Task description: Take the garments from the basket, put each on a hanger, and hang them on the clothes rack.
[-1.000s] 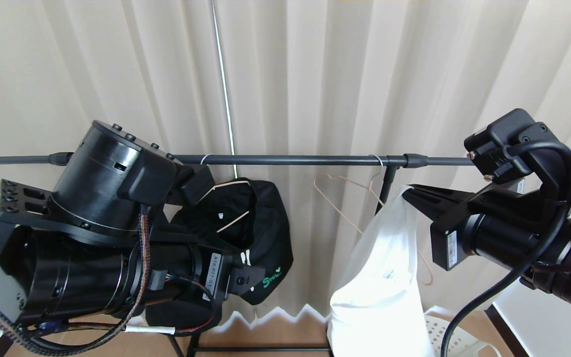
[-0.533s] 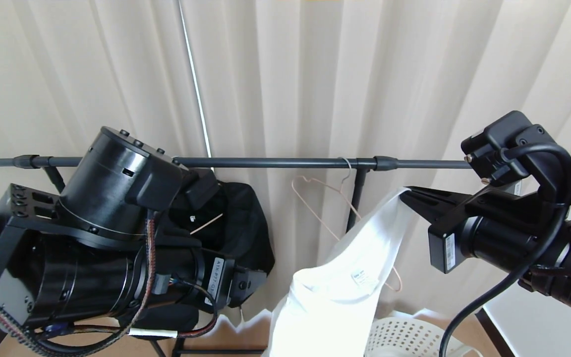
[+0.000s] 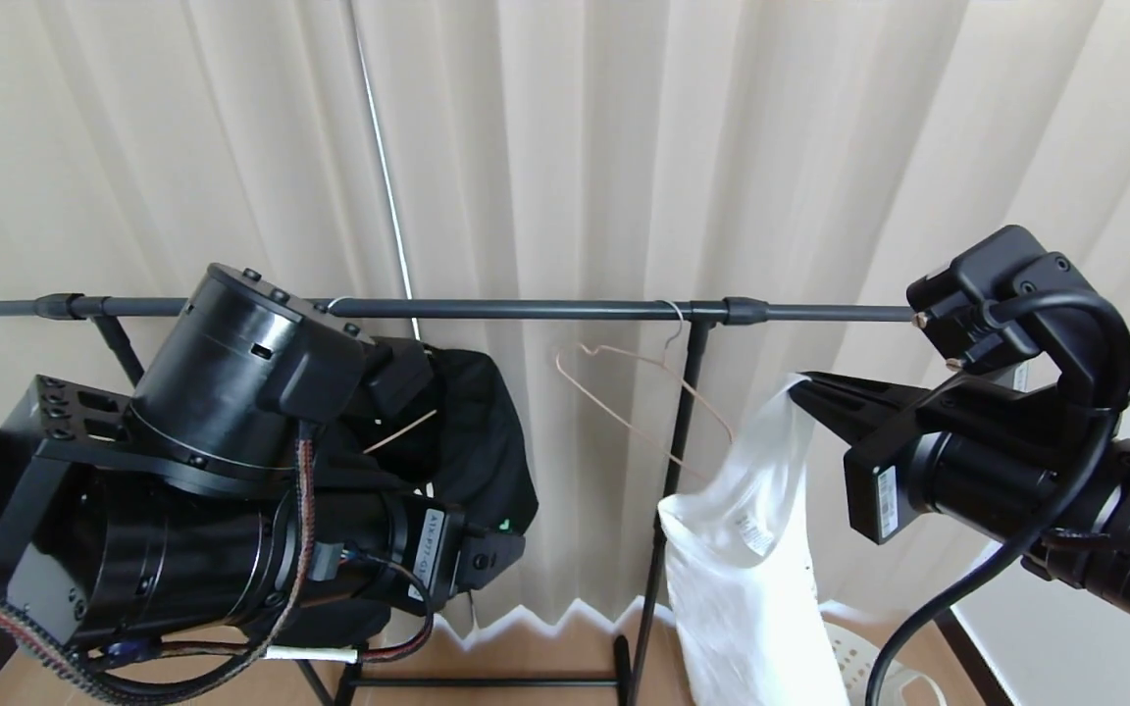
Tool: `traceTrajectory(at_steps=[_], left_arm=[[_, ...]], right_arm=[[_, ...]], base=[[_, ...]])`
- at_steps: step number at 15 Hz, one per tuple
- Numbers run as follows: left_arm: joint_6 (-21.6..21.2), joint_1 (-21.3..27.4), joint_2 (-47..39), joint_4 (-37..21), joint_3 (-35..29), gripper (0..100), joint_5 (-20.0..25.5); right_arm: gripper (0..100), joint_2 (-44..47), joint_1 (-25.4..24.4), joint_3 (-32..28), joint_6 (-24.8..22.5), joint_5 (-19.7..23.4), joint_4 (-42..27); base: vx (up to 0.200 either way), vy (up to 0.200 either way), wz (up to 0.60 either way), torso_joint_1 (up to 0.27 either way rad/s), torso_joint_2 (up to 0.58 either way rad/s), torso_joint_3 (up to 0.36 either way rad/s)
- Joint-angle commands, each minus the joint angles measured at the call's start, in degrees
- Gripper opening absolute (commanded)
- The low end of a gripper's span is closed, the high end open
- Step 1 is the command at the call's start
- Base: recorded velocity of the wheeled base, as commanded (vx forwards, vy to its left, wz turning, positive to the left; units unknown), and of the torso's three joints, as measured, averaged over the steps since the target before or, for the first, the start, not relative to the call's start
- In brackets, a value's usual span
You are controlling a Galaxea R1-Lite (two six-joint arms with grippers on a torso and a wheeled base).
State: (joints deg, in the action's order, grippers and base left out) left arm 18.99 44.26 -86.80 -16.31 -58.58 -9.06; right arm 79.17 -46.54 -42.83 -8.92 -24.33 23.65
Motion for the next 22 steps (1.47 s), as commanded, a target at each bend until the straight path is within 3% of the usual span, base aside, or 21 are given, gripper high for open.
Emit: traceTrajectory(at_steps=[1,7,9,10,11,12,14,19,22], left_arm=[[-0.01,-0.06,-0.13,1.19,0.92,100,0.00],[0.08,-0.06,-0.83,2.60,1.80,100,-0.08],[0.08,-0.06,-0.92,2.60,1.89,100,-0.08],[0.08,0.03,-0.83,2.60,2.24,100,-0.08],[-0.01,-0.06,-0.65,3.39,2.68,100,-0.08],[0.08,-0.06,-0.83,4.36,2.77,100,-0.08],[-0.01,-0.06,-0.92,5.50,3.29,100,-0.08],[0.08,-0.23,-2.32,7.35,3.20,100,-0.17],[0.17,-0.32,-4.08,7.43,1.62,100,-0.70]], right_arm=[[0,0.02,0.05,0.02,-0.04,-0.01,-0.01],[0,-0.06,0.05,0.02,-0.04,-0.01,-0.10],[0,-2.17,0.31,1.78,-3.56,0.07,-0.71],[0,-7.36,1.81,4.68,-10.76,2.54,-2.20],[0,-13.07,6.47,6.88,-18.85,10.62,-6.60],[0,-16.94,11.12,6.70,-22.19,17.39,-11.43],[0,-19.75,15.43,4.42,-22.54,23.10,-17.06],[0,-19.58,17.54,3.27,-22.54,23.10,-17.50],[0,-16.85,24.75,1.52,-22.54,23.10,-17.06]], base=[[0.000,0.000,0.00,0.000,0.00,0.000],[0.000,-0.200,0.00,0.002,0.00,0.001],[0.000,-0.200,0.00,0.005,0.02,0.002],[0.000,-0.200,0.00,-0.027,0.01,0.017],[0.000,0.000,0.00,0.000,0.00,0.000],[0.000,0.000,0.00,0.000,0.00,0.000],[0.000,0.000,0.00,0.000,0.00,0.000],[0.000,0.000,0.00,0.000,0.00,0.000],[0.000,0.000,0.00,0.000,0.00,0.000]])
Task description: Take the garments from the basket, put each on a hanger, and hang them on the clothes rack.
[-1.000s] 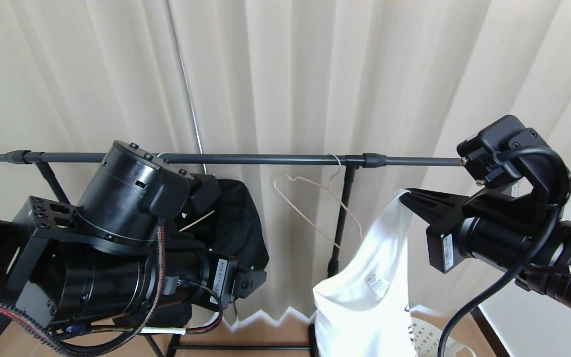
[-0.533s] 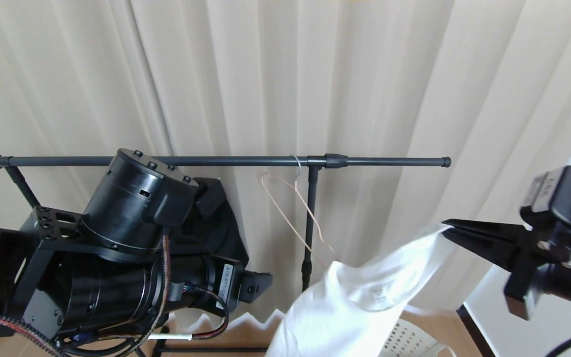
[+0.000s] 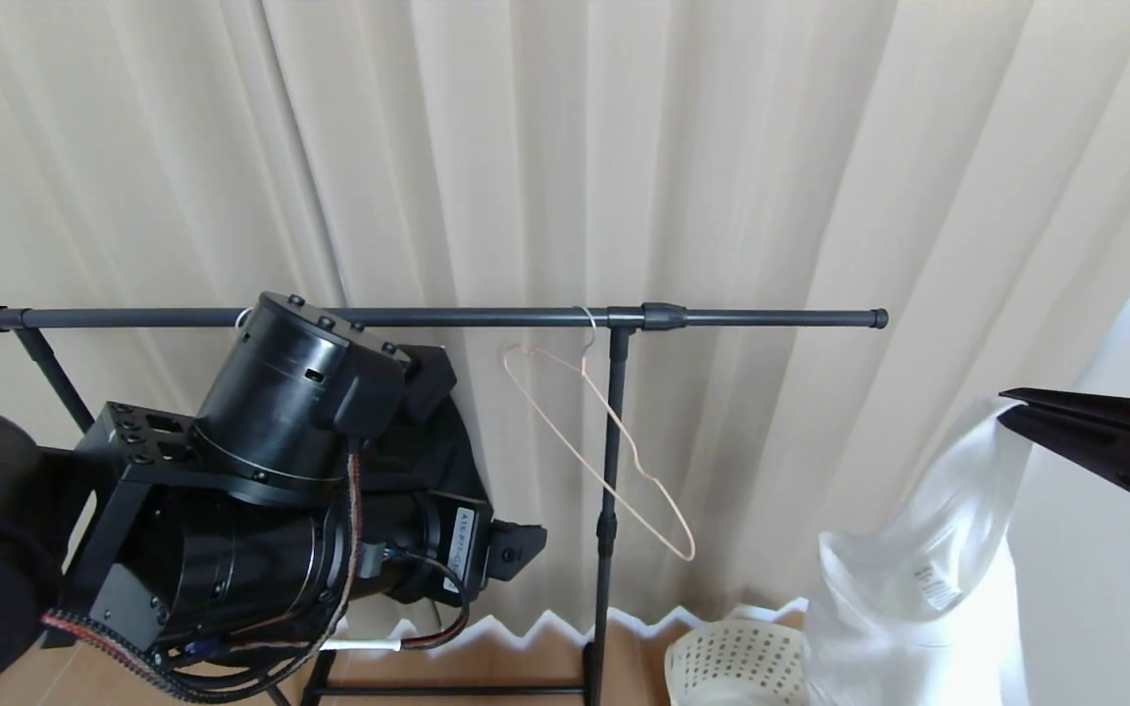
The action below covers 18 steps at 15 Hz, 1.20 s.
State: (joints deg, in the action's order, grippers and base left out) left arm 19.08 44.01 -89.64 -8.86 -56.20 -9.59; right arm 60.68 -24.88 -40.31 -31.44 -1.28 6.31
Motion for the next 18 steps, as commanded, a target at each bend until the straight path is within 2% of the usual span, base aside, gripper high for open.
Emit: traceTrajectory(at_steps=[1,4,7,11,15,18], left_arm=[[0.17,-0.06,-2.47,-0.01,-1.98,100,-0.69],[0.96,-0.50,-8.54,-0.28,-8.40,100,-2.71],[1.14,-0.94,-15.48,-0.45,-15.26,100,-5.44],[2.72,-2.08,-24.97,-0.10,-26.95,100,-5.61],[2.81,-2.52,-30.68,-0.10,-33.98,100,-5.79],[2.89,-3.14,-35.87,-0.10,-39.25,100,-9.83]], right_arm=[[0,3.21,5.81,-1.70,0.06,0.14,1.68],[0,5.94,10.20,-1.79,0.24,0.05,7.92],[0,5.94,10.47,-1.96,0.41,0.14,8.10],[0,5.85,10.64,-1.96,0.41,0.23,8.10],[0,5.85,10.64,-2.05,0.41,0.58,8.19],[0,5.94,10.64,-1.96,0.41,0.58,8.19]], base=[[0.000,0.000,0.00,0.000,0.00,0.000],[0.000,0.000,0.00,0.000,0.00,0.000],[0.000,0.000,0.00,0.000,0.00,0.000],[0.000,0.000,0.00,0.000,0.00,0.000],[0.000,0.000,0.00,0.000,0.00,0.000],[0.000,0.000,0.00,0.000,0.00,0.000]])
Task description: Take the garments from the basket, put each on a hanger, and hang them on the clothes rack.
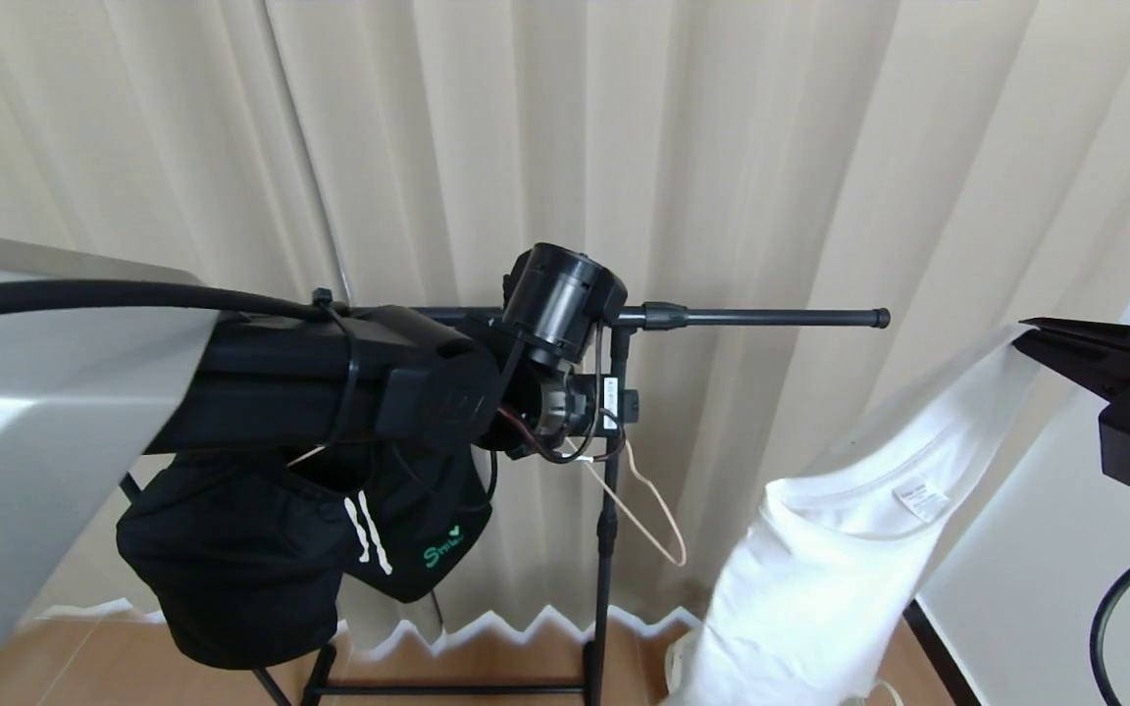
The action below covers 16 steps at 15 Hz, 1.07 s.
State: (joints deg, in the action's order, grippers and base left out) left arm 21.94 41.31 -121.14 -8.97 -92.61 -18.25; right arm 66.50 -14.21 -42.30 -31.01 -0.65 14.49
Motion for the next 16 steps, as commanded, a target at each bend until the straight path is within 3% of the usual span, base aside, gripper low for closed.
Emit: traceTrajectory(at_steps=[1,8,16], left_arm=[[0.56,-0.62,-5.86,0.01,-4.24,100,-2.84],[2.14,-1.50,-10.35,-0.43,-7.32,100,-7.33],[3.11,-1.24,-10.17,-4.30,-5.39,100,-6.98]], right_arm=[[0,0.12,-0.02,0.03,-0.01,0.03,0.01],[0,0.03,-0.11,0.29,-0.01,-0.06,0.01],[0,-0.23,-0.29,0.73,-0.01,-0.06,-0.08]], base=[[0.000,0.000,0.00,0.000,0.00,0.000],[0.000,0.000,0.00,0.000,0.00,0.000],[0.000,0.000,0.00,0.000,0.00,0.000]])
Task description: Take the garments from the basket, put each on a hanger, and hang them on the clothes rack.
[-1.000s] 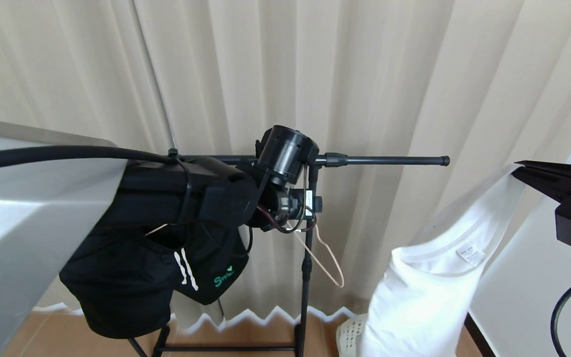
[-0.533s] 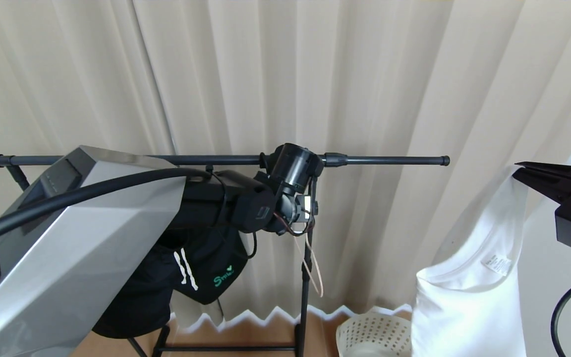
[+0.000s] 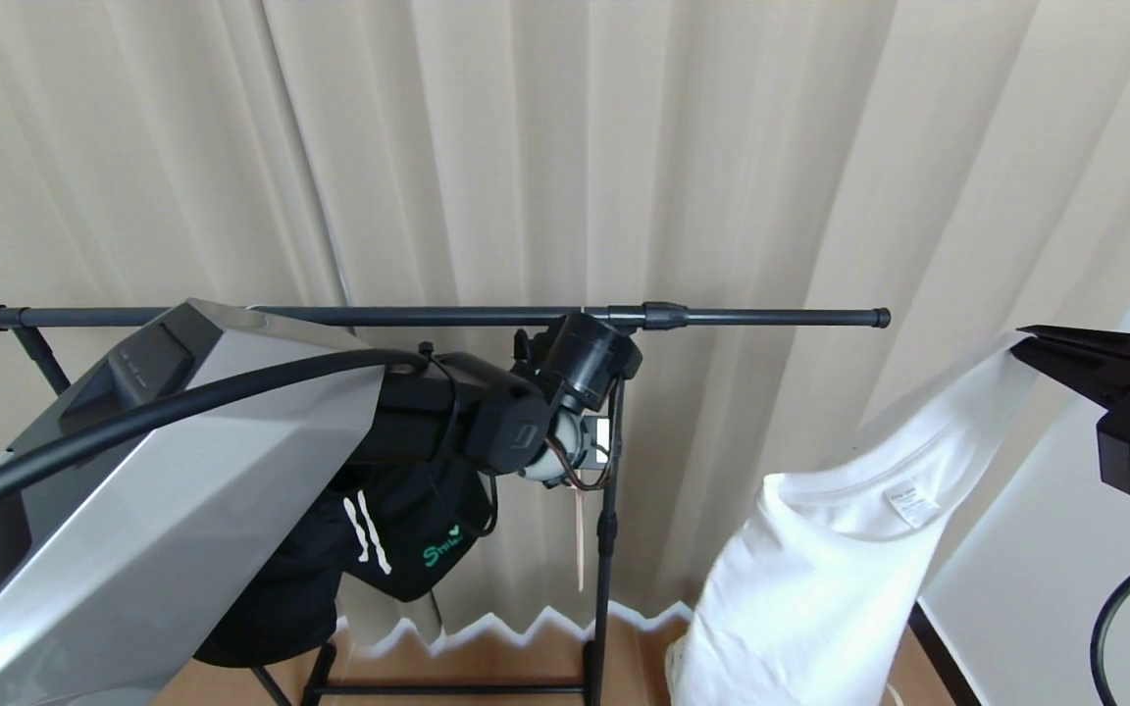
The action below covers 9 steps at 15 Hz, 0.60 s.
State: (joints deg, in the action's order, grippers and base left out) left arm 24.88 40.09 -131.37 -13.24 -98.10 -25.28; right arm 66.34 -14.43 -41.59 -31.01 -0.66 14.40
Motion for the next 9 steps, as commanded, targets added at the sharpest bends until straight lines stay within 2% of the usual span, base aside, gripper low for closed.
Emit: traceTrajectory(at_steps=[1,7,9], left_arm=[[0.17,-0.10,-0.12,0.14,0.63,100,0.23],[0.34,-0.37,-2.40,2.25,1.59,100,0.67],[0.26,-0.37,-2.67,2.43,1.59,100,3.05]], right_arm=[[0,-0.07,-0.24,0.11,-0.01,0.04,0.02],[0,0.28,-0.24,0.20,-0.01,-0.04,0.02],[0,0.46,-0.24,0.20,-0.01,-0.04,0.02]], base=[[0.000,0.000,0.00,0.000,0.00,0.000],[0.000,0.000,0.00,0.000,0.00,0.000],[0.000,0.000,0.00,0.000,0.00,0.000]])
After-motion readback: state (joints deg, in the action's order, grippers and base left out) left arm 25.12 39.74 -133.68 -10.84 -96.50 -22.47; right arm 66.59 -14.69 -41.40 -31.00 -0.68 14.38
